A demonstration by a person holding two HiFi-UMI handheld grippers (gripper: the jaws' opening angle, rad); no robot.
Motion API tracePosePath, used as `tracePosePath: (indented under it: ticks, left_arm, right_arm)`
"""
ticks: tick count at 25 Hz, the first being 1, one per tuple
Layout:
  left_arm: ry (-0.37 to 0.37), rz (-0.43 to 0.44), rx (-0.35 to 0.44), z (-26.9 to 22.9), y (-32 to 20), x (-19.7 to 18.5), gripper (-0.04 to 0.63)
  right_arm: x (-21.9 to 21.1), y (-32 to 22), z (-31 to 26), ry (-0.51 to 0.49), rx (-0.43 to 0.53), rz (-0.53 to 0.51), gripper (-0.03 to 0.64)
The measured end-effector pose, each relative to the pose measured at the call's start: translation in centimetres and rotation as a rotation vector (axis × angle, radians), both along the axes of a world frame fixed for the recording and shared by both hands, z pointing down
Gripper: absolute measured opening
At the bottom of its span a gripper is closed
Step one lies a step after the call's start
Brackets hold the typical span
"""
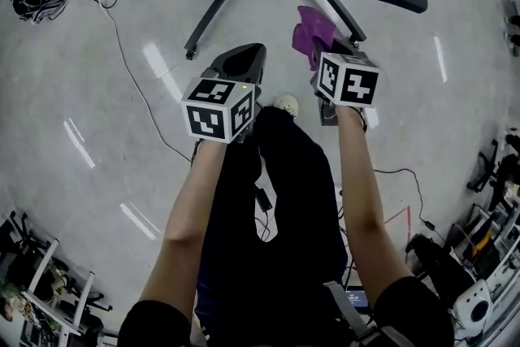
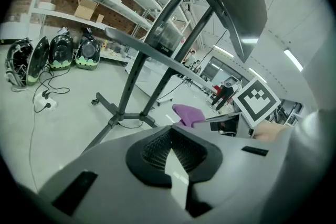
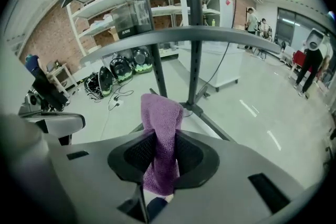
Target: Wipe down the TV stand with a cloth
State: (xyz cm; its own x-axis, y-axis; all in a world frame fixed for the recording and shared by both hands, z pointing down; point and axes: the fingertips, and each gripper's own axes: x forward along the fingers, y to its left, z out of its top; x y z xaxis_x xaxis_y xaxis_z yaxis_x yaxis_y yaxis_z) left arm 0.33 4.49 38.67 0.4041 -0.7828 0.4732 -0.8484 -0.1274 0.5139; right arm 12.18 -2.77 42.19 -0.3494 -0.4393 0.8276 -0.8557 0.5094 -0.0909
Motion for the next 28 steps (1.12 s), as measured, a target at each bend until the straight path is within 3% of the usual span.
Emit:
tracePosePath:
  ticks: [5, 16, 28]
  left_arm:
    - [-0.021, -0.006, 0.041, 4.5, -3.0, -0.6, 0.006]
    - [-0.052, -0.04, 0.137, 14.6, -10.0, -0.3, 0.006]
    - [-0.099, 0.005, 0.275, 22.3, -15.2, 0.2, 0.006]
  right_arm:
    - [-3.7, -2.9, 4.6, 0.009, 0.067, -0.173, 0.109]
    - [-7.6, -8.6, 14.6, -0.012, 0.172, -0.353, 0.109]
    - [-9.7, -16.1, 19.2, 0.028, 0.425, -0.419, 0.109]
